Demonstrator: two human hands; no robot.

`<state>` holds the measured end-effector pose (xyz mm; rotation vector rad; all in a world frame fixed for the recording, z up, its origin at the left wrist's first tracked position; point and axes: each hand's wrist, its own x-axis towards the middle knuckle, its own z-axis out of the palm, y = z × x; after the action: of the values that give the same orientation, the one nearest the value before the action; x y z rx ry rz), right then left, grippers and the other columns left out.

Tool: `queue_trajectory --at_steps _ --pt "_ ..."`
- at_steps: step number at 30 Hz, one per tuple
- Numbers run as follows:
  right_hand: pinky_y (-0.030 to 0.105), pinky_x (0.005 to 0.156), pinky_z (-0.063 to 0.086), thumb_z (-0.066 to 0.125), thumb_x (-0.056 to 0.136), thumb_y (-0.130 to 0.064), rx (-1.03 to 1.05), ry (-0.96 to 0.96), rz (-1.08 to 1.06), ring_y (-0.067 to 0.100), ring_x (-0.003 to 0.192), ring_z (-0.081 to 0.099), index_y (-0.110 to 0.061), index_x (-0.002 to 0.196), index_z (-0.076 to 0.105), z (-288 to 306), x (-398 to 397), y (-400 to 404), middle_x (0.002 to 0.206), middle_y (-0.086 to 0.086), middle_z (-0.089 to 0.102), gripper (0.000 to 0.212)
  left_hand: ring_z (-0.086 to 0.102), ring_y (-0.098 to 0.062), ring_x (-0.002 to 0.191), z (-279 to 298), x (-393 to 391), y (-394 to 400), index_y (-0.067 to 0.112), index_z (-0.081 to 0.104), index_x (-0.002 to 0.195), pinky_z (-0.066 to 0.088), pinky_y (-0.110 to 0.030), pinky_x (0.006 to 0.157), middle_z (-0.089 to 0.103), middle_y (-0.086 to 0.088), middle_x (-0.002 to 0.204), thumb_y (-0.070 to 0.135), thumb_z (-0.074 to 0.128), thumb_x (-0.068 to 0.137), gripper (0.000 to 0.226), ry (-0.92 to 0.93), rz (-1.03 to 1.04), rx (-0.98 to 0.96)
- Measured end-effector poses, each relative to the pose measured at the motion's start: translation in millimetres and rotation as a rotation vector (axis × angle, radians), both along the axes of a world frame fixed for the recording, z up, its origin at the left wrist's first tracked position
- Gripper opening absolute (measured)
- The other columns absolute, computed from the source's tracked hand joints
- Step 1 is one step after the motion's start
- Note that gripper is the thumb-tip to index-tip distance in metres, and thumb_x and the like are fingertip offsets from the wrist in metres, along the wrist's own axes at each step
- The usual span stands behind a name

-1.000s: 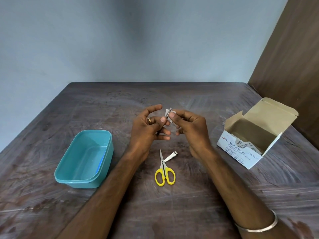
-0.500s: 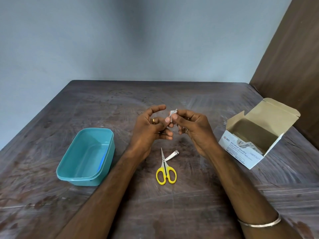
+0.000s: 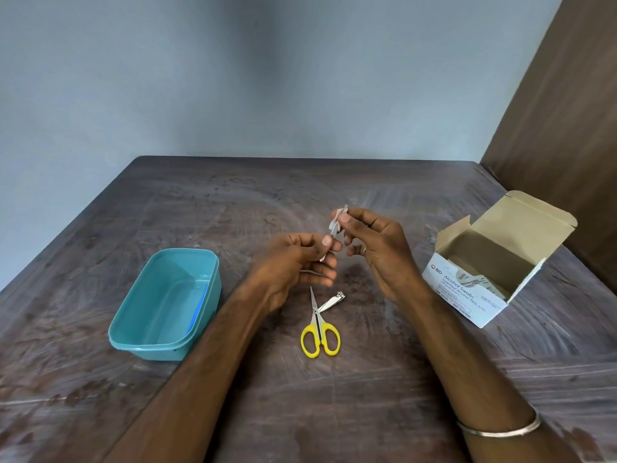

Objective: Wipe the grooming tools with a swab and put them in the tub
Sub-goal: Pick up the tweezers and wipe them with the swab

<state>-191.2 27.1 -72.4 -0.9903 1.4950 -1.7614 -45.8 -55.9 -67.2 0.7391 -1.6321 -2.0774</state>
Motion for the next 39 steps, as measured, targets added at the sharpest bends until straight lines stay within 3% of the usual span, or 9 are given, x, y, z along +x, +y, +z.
queue_trajectory --at_steps 4,7,14,18,27,32,36,39 --pt "0.031 0.067 0.047 0.066 0.094 -0.021 -0.003 -0.015 0.007 0.008 0.069 0.055 -0.014 0.105 0.077 0.0 1.4 -1.6 0.086 -0.003 0.072 0.017 0.068 -0.017 0.058 1.1 1.0 -1.2 0.007 0.072 0.085 0.060 -0.030 0.059 0.070 -0.008 0.071 0.019 0.073 0.071 0.019 0.016 0.016 0.077" --pt "0.029 0.066 0.048 0.066 0.094 -0.021 -0.004 -0.017 0.012 0.007 0.069 0.055 -0.013 0.106 0.077 0.0 1.4 -1.4 0.084 -0.004 0.072 0.017 0.069 -0.018 0.059 1.4 0.6 -0.6 0.006 0.072 0.084 0.061 -0.030 0.060 0.072 -0.010 0.073 0.015 0.074 0.075 0.013 0.013 0.044 0.073" --pt "0.030 0.065 0.048 0.069 0.092 -0.019 -0.009 -0.001 -0.031 0.007 0.065 0.054 -0.017 0.098 0.077 0.3 3.1 -1.7 0.077 -0.007 0.071 0.010 0.071 -0.025 0.062 -1.3 -0.2 0.4 -0.001 0.073 0.088 0.060 -0.030 0.060 0.075 -0.018 0.077 0.013 0.082 0.075 0.021 0.011 0.249 -0.207" --pt "0.031 0.065 0.049 0.070 0.091 -0.020 -0.007 0.023 -0.063 0.006 0.066 0.056 -0.018 0.097 0.077 -0.3 4.0 -2.2 0.074 -0.007 0.070 0.009 0.071 -0.026 0.059 -2.6 -2.9 2.2 0.008 0.072 0.076 0.058 -0.030 0.057 0.073 -0.012 0.068 0.012 0.085 0.072 0.014 0.017 0.325 -0.345" --pt "0.021 0.063 0.050 0.071 0.090 -0.022 0.034 0.090 -0.017 0.005 0.074 0.065 -0.017 0.099 0.077 -3.3 7.4 -3.0 0.081 -0.007 0.076 0.011 0.071 -0.025 0.055 -0.4 -3.6 5.8 0.004 0.067 0.078 0.060 -0.034 0.057 0.070 -0.009 0.062 0.011 0.090 0.064 0.027 0.012 0.374 -0.426" --pt "0.020 0.063 0.048 0.070 0.091 -0.021 0.062 0.136 0.014 0.004 0.073 0.064 -0.015 0.097 0.078 -2.9 12.4 -4.2 0.084 0.003 0.077 0.011 0.072 -0.027 0.058 -1.9 -2.8 3.6 0.001 0.061 0.083 0.061 -0.037 0.058 0.068 -0.008 0.066 0.008 0.090 0.063 0.036 0.005 0.362 -0.428" --pt "0.019 0.061 0.048 0.065 0.095 -0.020 0.063 0.184 -0.012 0.003 0.068 0.063 -0.024 0.085 0.075 0.7 10.2 -3.0 0.074 -0.008 0.073 0.014 0.073 -0.016 0.071 -0.1 -0.2 0.6 0.014 0.066 0.095 0.060 -0.031 0.055 0.072 -0.003 0.081 0.042 0.083 0.069 0.042 -0.074 0.397 -0.532" --pt "0.013 0.061 0.047 0.060 0.098 -0.017 0.051 0.256 0.062 0.005 0.068 0.066 -0.013 0.094 0.073 5.2 10.4 0.3 0.082 0.004 0.077 0.015 0.071 -0.008 0.083 2.5 3.3 0.0 0.024 0.071 0.104 0.059 -0.028 0.058 0.074 0.006 0.091 0.057 0.070 0.076 0.044 -0.064 0.441 -0.594"
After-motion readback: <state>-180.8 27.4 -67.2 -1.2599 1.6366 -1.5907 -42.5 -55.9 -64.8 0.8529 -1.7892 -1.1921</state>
